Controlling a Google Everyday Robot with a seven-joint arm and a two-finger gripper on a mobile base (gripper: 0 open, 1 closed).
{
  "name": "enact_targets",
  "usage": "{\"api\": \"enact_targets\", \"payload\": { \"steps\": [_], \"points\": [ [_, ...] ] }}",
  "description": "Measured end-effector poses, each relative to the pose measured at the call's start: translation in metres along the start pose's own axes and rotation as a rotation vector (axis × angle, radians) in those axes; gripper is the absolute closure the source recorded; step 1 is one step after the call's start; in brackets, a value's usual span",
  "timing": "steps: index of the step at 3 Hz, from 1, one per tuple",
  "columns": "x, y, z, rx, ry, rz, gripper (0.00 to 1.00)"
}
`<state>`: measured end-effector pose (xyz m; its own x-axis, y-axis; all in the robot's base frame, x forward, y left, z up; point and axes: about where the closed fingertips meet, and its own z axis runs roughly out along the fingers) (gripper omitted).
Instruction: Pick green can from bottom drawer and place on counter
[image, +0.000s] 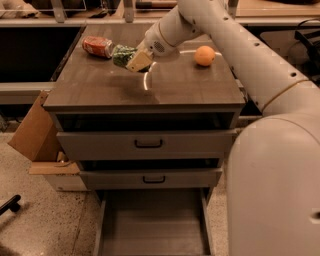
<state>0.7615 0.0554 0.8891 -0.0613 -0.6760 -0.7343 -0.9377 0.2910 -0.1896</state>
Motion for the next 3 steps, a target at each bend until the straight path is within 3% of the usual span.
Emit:
{"api": "enact_targets", "payload": {
  "steps": [2, 3],
  "points": [
    [0.006, -0.015, 0.023, -0.037, 0.087, 0.094, 0.16],
    [0.008, -0.018, 0.032, -0.053, 0.096, 0.125, 0.0]
  ]
}}
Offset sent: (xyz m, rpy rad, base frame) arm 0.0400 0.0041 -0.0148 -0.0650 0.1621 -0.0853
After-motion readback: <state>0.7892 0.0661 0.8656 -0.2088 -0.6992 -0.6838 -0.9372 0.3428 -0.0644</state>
